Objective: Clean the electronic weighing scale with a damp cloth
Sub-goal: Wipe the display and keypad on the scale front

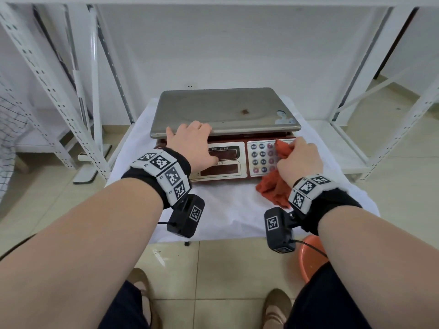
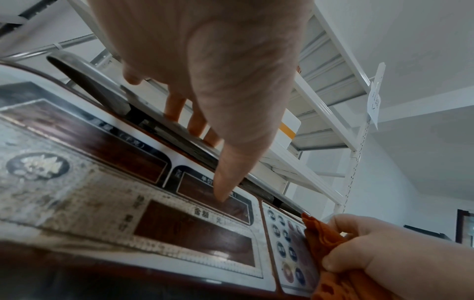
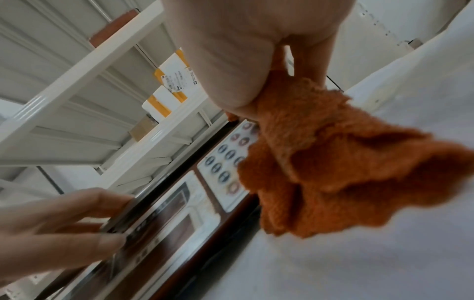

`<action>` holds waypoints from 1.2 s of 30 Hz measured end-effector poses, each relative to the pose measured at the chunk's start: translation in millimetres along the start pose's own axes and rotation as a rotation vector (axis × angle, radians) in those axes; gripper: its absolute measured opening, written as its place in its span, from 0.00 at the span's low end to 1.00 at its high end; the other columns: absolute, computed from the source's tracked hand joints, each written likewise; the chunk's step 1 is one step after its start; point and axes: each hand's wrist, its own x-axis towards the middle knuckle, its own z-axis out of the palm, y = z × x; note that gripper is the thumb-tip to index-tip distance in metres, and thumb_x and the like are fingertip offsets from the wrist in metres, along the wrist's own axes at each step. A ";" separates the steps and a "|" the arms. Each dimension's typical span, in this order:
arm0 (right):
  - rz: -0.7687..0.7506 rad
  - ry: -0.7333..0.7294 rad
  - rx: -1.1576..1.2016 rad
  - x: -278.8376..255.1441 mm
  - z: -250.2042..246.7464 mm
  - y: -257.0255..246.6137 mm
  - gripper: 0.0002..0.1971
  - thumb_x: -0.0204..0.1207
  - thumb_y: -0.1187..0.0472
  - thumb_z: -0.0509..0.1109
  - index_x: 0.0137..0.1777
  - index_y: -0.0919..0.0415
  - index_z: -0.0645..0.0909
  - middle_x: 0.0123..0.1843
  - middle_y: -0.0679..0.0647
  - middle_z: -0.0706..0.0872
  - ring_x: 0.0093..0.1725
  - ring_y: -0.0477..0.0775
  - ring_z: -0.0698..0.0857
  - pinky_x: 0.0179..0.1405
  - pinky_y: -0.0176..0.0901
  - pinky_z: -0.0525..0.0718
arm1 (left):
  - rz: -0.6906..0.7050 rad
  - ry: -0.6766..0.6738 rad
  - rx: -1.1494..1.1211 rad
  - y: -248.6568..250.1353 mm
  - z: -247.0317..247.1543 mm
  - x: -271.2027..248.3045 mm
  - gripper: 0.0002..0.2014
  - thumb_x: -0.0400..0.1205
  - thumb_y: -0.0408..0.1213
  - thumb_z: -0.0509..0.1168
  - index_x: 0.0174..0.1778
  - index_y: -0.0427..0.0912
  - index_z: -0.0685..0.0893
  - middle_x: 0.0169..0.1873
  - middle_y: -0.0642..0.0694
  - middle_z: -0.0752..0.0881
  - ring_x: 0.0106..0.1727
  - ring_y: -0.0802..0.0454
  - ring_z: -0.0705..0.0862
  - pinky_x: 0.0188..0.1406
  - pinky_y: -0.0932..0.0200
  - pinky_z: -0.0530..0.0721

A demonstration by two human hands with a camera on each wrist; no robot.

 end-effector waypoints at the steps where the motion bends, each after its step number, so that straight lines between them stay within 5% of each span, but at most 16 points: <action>1: -0.026 -0.004 0.008 -3.0 3.9 -4.5 0.15 0.72 0.64 0.65 0.59 0.59 0.74 0.60 0.61 0.77 0.56 0.65 0.81 0.53 0.50 0.77 | -0.001 0.006 0.000 -0.2 0.8 0.0 0.36 0.71 0.58 0.69 0.74 0.49 0.67 0.69 0.47 0.73 0.72 0.40 0.70 0.74 0.30 0.61; 6: -0.206 -0.118 0.100 -10.3 19.0 -17.8 0.12 0.71 0.64 0.66 0.54 0.57 0.75 0.53 0.55 0.80 0.53 0.59 0.81 0.46 0.44 0.75 | 0.004 0.005 -0.010 -1.8 1.5 -0.6 0.37 0.71 0.59 0.69 0.74 0.50 0.66 0.70 0.47 0.72 0.72 0.40 0.69 0.74 0.29 0.60; 12: -0.013 0.125 0.226 7.0 -4.9 -10.9 0.16 0.74 0.63 0.64 0.62 0.57 0.79 0.59 0.60 0.84 0.59 0.62 0.82 0.56 0.45 0.77 | 0.007 -0.001 -0.037 -5.0 2.0 -1.8 0.37 0.71 0.58 0.69 0.75 0.51 0.65 0.71 0.49 0.71 0.73 0.42 0.68 0.74 0.29 0.60; 15: 0.052 0.130 0.147 9.4 -2.9 -15.5 0.17 0.75 0.63 0.61 0.64 0.57 0.79 0.60 0.62 0.82 0.61 0.65 0.80 0.58 0.48 0.77 | 0.009 -0.007 -0.047 -5.8 3.5 -1.6 0.38 0.71 0.57 0.70 0.75 0.52 0.65 0.72 0.50 0.69 0.74 0.43 0.66 0.75 0.27 0.56; 25: -0.453 0.043 0.134 -9.2 34.9 -39.9 0.18 0.74 0.64 0.65 0.62 0.53 0.84 0.59 0.53 0.79 0.59 0.56 0.78 0.58 0.48 0.78 | 0.022 0.036 -0.039 -8.2 8.7 -2.8 0.34 0.73 0.51 0.68 0.75 0.52 0.65 0.72 0.51 0.68 0.75 0.44 0.66 0.75 0.24 0.51; 31: -0.184 0.095 0.041 -3.3 24.0 -24.1 0.24 0.75 0.63 0.61 0.69 0.46 0.78 0.68 0.47 0.74 0.66 0.55 0.72 0.55 0.46 0.77 | 0.021 0.026 -0.063 -8.8 7.6 -3.3 0.33 0.75 0.49 0.67 0.76 0.52 0.64 0.72 0.51 0.68 0.75 0.44 0.65 0.75 0.24 0.50; 36: -0.351 0.070 0.081 -12.4 43.6 -39.5 0.22 0.72 0.63 0.65 0.66 0.50 0.80 0.64 0.51 0.75 0.57 0.62 0.78 0.50 0.51 0.83 | 0.016 0.032 -0.063 -8.0 9.2 -3.5 0.31 0.75 0.47 0.66 0.75 0.52 0.65 0.72 0.50 0.68 0.75 0.44 0.65 0.75 0.24 0.51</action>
